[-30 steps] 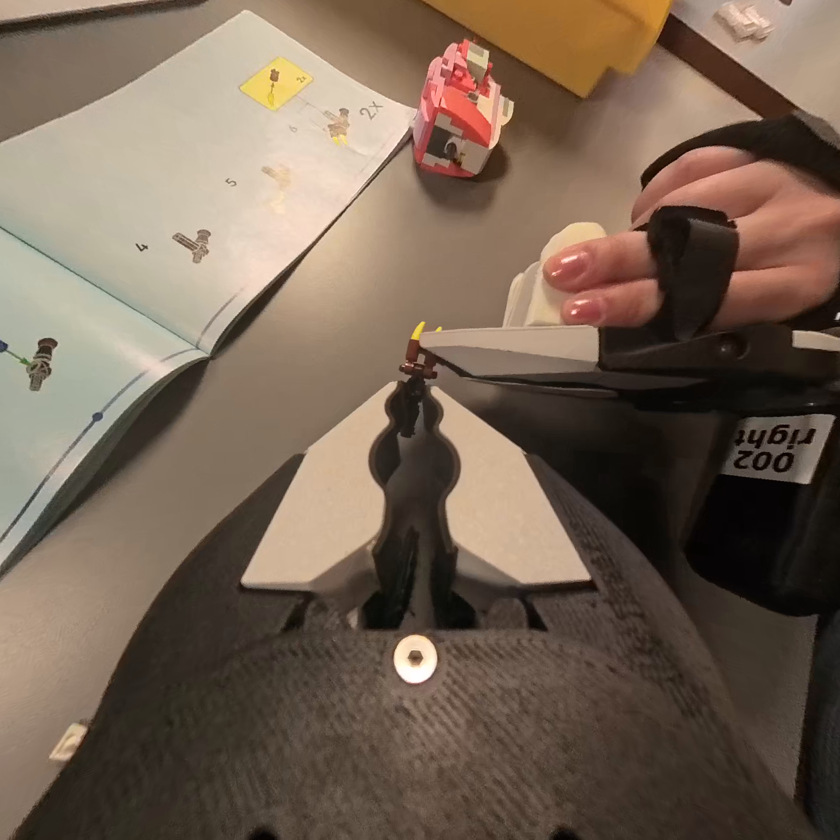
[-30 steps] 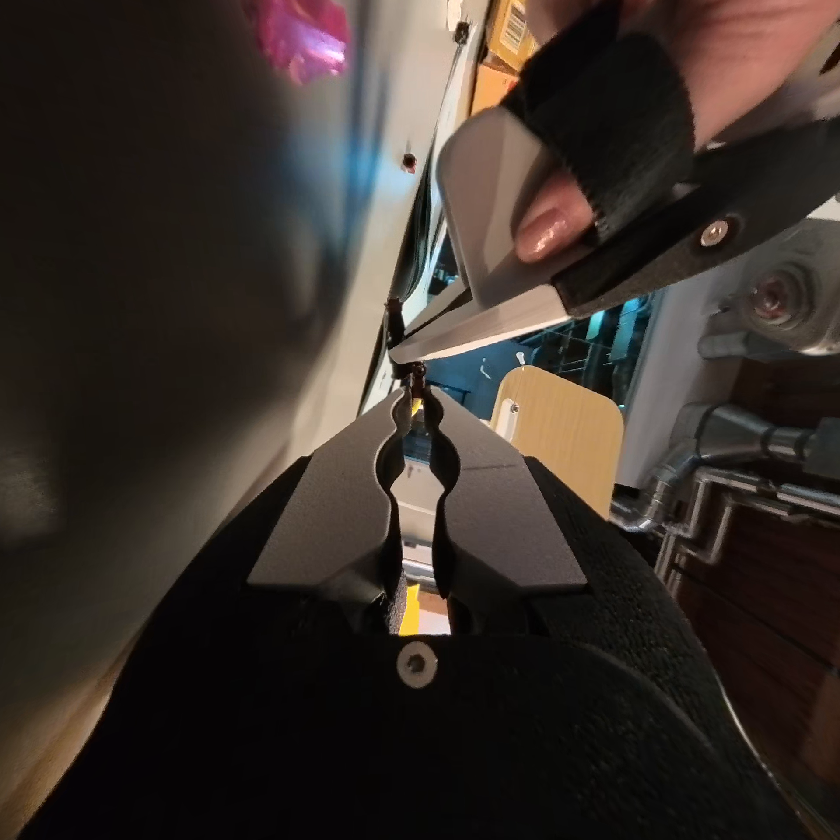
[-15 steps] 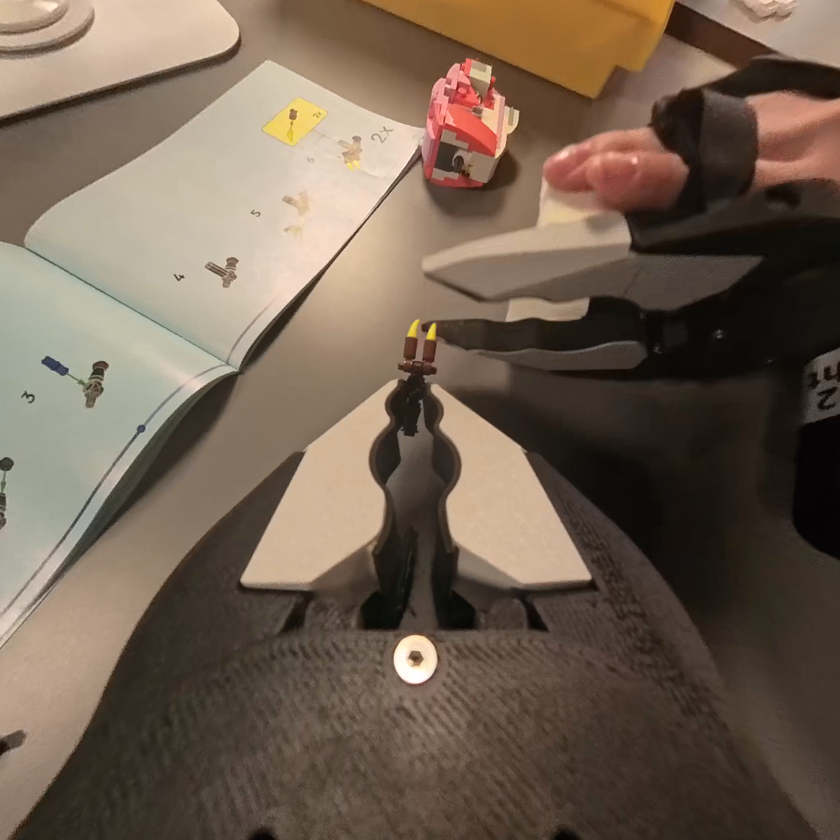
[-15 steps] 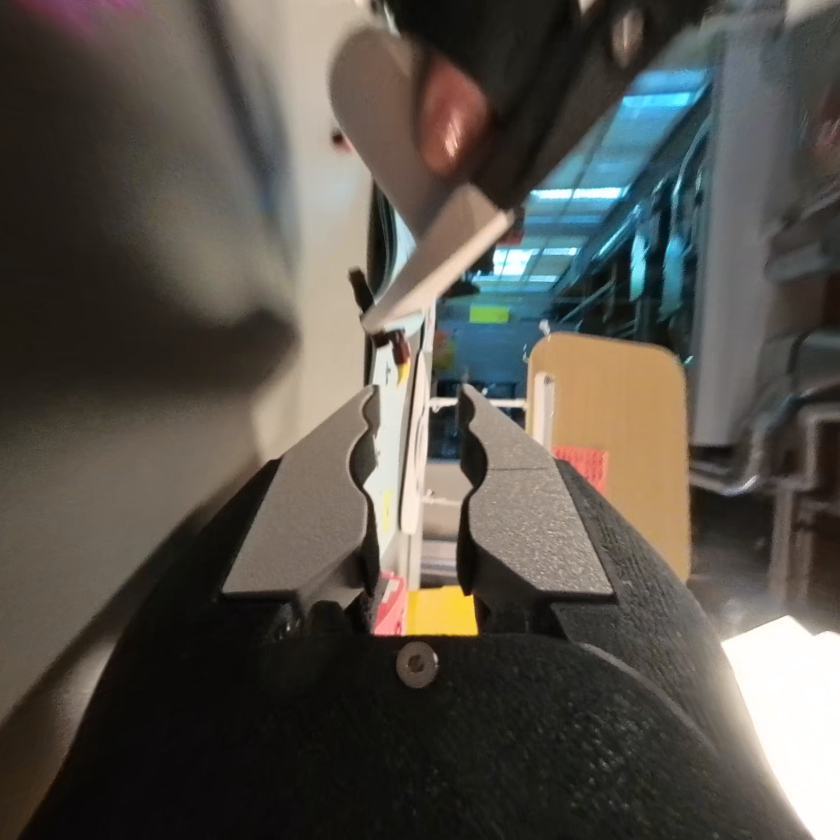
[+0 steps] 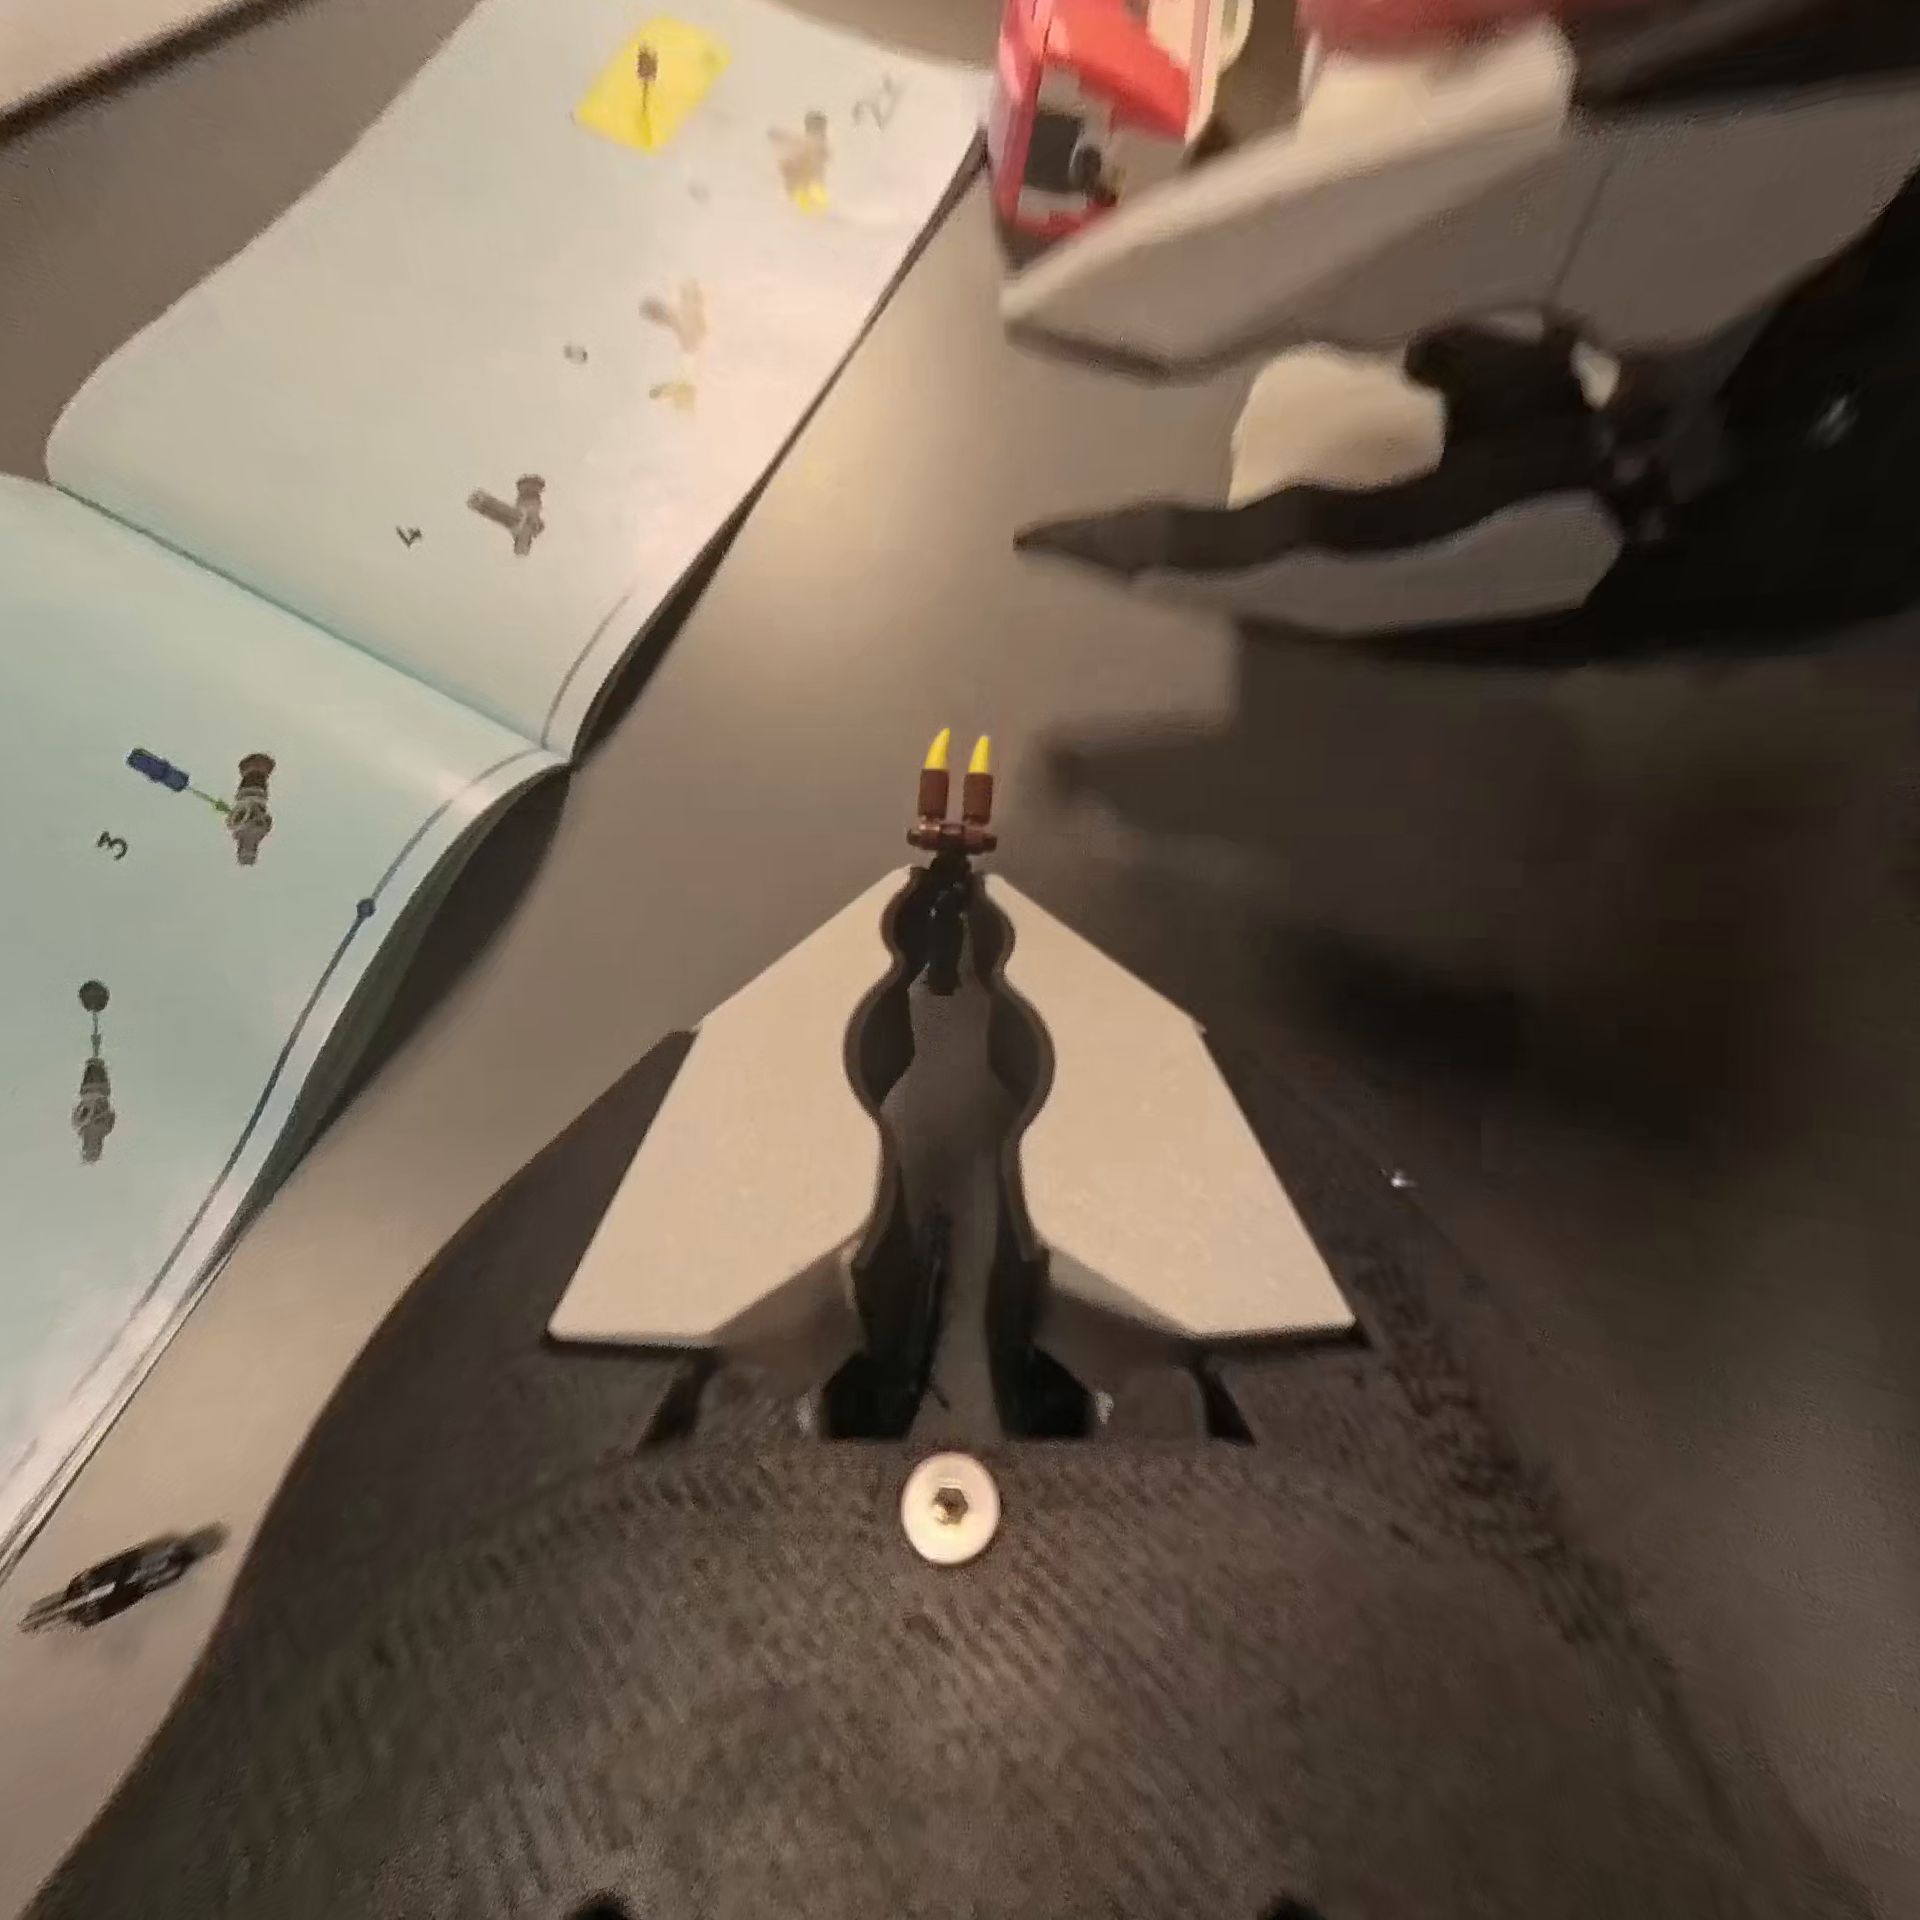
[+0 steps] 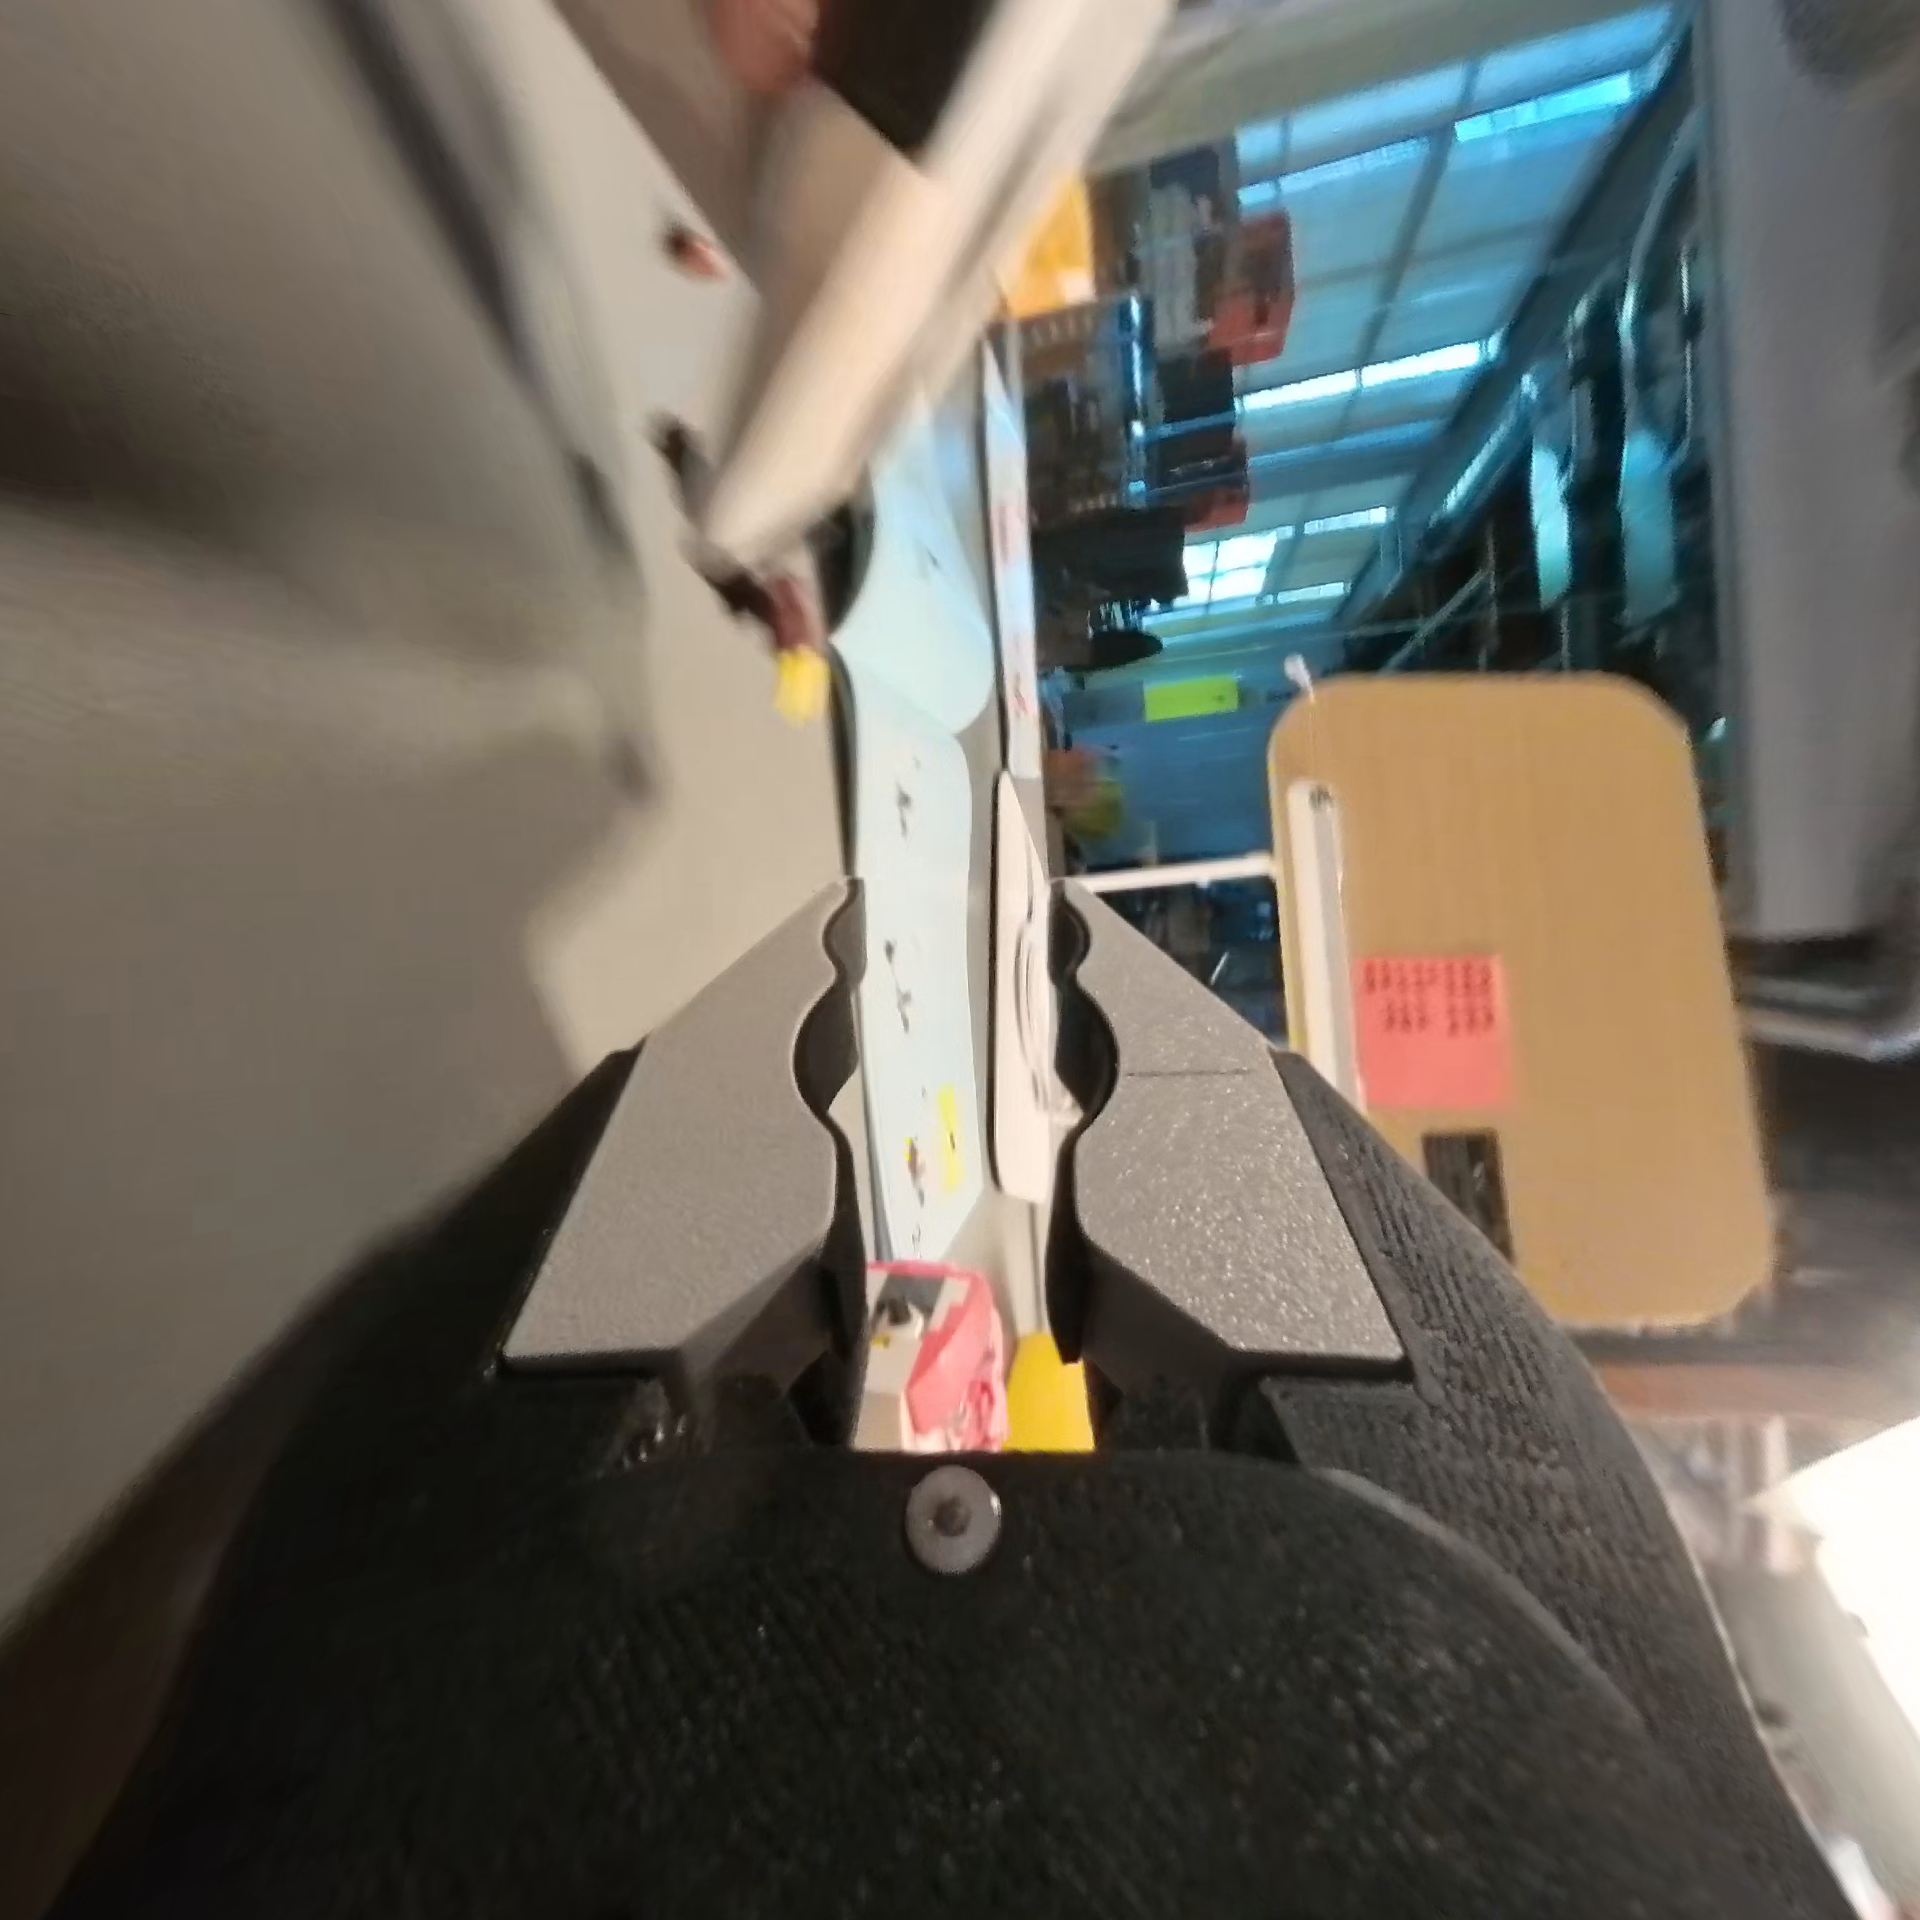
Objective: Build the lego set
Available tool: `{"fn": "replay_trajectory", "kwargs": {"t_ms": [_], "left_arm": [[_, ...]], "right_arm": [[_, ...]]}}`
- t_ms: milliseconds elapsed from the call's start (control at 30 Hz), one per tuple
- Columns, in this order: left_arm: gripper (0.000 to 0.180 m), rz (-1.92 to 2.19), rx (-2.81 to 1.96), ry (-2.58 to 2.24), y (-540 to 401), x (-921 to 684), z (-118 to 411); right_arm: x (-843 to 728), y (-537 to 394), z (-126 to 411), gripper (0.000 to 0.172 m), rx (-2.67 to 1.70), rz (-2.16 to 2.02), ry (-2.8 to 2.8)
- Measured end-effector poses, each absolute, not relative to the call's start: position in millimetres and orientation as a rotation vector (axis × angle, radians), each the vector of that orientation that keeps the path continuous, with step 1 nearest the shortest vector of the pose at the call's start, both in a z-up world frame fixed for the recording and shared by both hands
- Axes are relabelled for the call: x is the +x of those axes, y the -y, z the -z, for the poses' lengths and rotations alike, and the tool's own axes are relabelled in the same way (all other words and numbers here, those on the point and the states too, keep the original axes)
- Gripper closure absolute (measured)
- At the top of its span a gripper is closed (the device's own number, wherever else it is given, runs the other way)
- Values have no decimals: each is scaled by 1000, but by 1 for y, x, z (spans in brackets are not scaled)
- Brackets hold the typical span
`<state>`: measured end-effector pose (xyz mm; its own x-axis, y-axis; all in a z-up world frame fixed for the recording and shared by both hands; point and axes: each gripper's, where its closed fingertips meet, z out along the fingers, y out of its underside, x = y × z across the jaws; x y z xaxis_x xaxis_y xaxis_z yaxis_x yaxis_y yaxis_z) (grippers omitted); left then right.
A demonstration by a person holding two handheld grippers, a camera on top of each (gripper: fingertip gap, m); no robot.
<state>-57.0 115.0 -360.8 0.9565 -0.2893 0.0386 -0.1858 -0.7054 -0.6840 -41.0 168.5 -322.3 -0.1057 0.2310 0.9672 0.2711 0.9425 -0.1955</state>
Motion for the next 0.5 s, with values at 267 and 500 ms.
{"fn": "replay_trajectory", "kwargs": {"t_ms": [267, 500], "left_arm": [[174, 129, -2426, -374, -111, -59, 371], [174, 149, -2413, -367, -113, -57, 371]], "right_arm": [[-4, -204, 232, 145, -555, -364, 1166], [22, -254, 218, 144, -767, -593, 939]]}}
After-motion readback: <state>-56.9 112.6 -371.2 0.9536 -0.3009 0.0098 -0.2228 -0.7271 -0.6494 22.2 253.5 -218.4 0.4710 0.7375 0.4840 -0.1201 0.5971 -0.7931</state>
